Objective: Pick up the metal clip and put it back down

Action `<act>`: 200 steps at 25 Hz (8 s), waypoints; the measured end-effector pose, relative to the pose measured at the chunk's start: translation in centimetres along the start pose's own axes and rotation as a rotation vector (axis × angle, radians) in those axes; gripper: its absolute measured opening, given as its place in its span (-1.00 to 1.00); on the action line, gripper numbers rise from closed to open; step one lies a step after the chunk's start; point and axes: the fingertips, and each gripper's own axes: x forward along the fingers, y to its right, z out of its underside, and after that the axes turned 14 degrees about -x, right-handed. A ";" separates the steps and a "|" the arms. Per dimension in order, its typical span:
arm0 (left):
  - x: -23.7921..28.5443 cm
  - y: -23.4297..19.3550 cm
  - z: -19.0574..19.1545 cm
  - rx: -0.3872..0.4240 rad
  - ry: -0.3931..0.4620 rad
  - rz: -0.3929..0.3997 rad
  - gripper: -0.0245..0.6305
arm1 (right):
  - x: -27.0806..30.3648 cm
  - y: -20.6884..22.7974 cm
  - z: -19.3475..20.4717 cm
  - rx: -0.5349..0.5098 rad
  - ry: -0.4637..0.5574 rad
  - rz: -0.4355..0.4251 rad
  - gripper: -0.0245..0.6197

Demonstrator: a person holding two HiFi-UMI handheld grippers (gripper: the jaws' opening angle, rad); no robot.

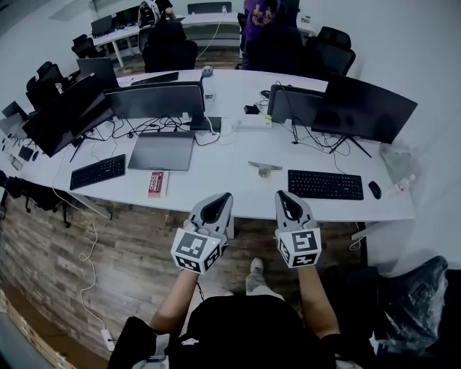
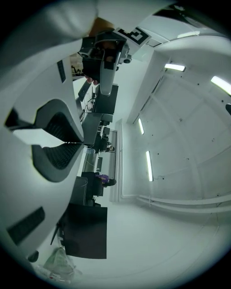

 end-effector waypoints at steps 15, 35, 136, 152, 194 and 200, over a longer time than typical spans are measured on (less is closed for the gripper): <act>11.4 -4.6 1.8 -0.023 -0.060 -0.075 -0.90 | 10.6 6.3 4.9 -0.005 -0.052 -0.104 -0.85; 20.6 -9.9 8.5 -0.107 -0.196 -0.182 -0.90 | 19.8 7.4 17.2 -0.049 -0.306 -0.370 -0.85; 6.4 -16.7 2.5 -0.033 0.031 -0.631 -0.90 | 25.4 -2.4 6.5 -0.152 -0.090 -0.559 -0.85; -4.3 -22.7 -3.0 -0.008 0.119 -0.724 -0.90 | 27.6 -13.1 -3.8 -0.161 0.072 -0.634 -0.85; -32.3 -38.3 -11.3 0.019 0.264 -0.889 -0.90 | 32.0 -43.9 -19.1 -0.169 0.217 -0.811 -0.84; -34.2 -38.9 -10.6 -0.002 0.274 -0.917 -0.90 | 32.4 -46.6 -18.3 -0.174 0.190 -0.849 -0.85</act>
